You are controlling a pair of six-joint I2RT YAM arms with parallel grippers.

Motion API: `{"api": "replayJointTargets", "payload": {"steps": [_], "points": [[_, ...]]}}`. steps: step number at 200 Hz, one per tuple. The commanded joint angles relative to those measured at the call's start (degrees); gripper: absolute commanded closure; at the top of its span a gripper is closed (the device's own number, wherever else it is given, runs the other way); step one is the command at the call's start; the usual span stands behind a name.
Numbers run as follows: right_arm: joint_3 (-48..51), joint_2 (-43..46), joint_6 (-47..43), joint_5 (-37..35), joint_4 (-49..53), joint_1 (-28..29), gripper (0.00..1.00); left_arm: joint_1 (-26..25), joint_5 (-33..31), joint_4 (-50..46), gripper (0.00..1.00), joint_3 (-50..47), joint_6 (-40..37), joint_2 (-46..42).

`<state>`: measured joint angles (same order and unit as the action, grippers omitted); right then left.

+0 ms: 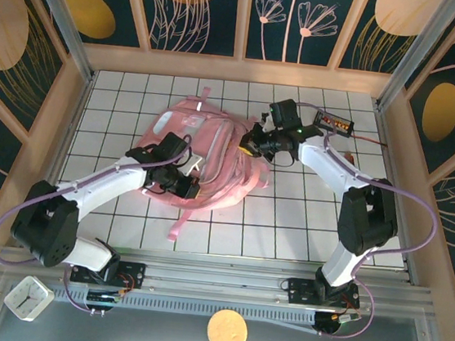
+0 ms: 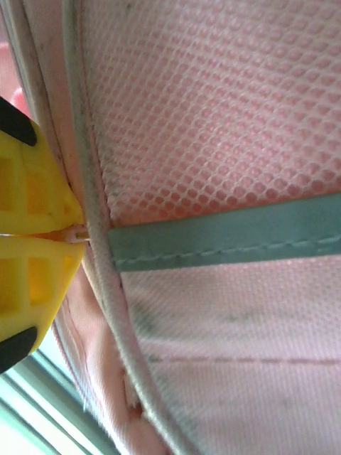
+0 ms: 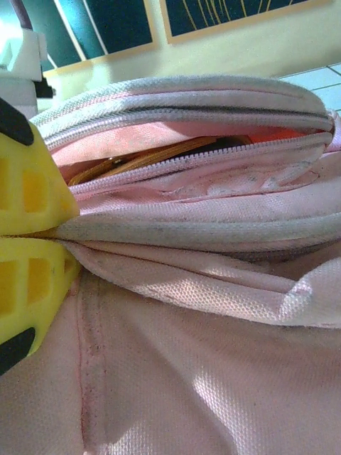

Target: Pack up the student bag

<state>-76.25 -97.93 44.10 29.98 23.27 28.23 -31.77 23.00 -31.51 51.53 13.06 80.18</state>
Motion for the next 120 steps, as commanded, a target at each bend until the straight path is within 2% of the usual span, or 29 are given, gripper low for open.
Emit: {"api": "replayJointTargets", "payload": {"steps": [1, 36, 66, 120], "points": [[1.9, 5.2, 3.0, 2.0, -8.6, 1.3, 1.00, 0.1, 8.6, 3.0, 1.00, -2.7, 4.2, -3.8], [4.3, 5.7, 5.5, 1.5, -11.8, 2.8, 1.00, 0.1, 9.7, 4.0, 1.00, -3.3, 7.0, -6.0], [6.2, 6.1, 7.7, 0.7, -14.8, 5.2, 1.00, -0.8, 12.9, 10.7, 1.00, -3.7, 14.0, -5.4], [9.2, 6.1, 10.0, 0.2, -17.8, 7.2, 1.00, -2.4, 11.5, 16.8, 1.00, -1.0, 22.9, -2.8]]}}
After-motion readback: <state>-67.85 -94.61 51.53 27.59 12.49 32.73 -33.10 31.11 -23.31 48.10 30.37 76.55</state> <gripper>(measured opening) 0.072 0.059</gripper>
